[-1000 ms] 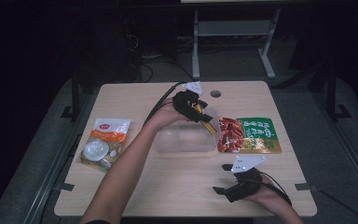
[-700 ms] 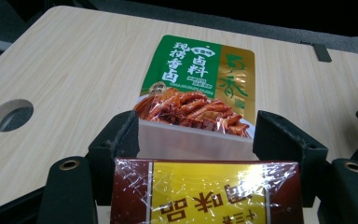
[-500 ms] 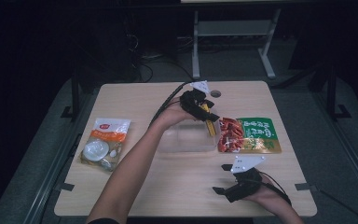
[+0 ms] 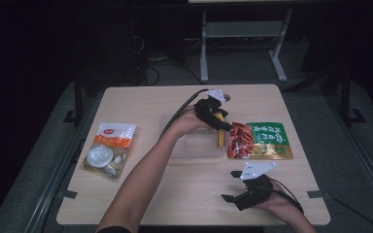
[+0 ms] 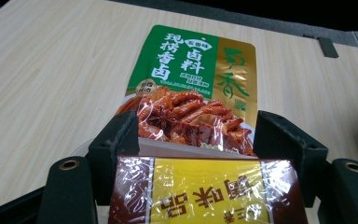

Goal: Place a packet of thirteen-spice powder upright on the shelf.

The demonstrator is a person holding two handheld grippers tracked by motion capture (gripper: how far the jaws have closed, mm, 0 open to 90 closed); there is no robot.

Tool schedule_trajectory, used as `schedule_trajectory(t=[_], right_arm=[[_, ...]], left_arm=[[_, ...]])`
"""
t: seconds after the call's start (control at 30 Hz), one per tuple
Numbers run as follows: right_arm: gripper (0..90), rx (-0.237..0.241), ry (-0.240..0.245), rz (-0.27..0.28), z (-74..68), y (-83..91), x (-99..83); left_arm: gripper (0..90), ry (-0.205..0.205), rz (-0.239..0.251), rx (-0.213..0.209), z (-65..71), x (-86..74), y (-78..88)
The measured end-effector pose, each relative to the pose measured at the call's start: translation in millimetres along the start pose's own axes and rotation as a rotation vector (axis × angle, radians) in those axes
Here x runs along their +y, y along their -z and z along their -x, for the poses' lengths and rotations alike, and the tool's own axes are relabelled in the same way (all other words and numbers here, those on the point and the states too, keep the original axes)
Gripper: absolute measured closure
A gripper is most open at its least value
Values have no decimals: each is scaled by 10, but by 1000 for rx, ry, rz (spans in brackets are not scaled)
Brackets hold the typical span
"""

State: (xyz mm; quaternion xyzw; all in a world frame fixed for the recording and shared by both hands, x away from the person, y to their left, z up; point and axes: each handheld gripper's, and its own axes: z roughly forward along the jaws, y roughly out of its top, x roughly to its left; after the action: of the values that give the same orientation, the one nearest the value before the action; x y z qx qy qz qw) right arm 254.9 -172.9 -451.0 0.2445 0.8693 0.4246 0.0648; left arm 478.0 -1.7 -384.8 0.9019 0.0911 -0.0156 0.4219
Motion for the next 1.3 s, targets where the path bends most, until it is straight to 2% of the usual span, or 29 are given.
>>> schedule_trajectory(t=[0.2,0.4,0.57,0.7,0.83,0.97,1.13,1.3], right_arm=[[139,2,2,0,0,-1,0],[139,3,3,0,-1,-4,2],[139,2,3,-1,-1,-4,2],[139,3,4,-2,2,-10,0],[139,2,5,-2,1,-15,2],[139,3,4,-5,-3,-18,0],[139,4,1,-6,4,-18,-3],[139,2,0,-9,6,-21,-5]], left_arm=[[306,3,-11,-1,9,-20,-63],[304,4,-4,-1,20,-14,-60],[277,-7,13,17,39,20,-8],[253,-10,22,31,48,45,92],[242,4,61,46,71,79,250],[240,-6,72,50,105,96,396],[232,-14,59,69,221,54,582],[231,-20,33,83,370,-68,766]])
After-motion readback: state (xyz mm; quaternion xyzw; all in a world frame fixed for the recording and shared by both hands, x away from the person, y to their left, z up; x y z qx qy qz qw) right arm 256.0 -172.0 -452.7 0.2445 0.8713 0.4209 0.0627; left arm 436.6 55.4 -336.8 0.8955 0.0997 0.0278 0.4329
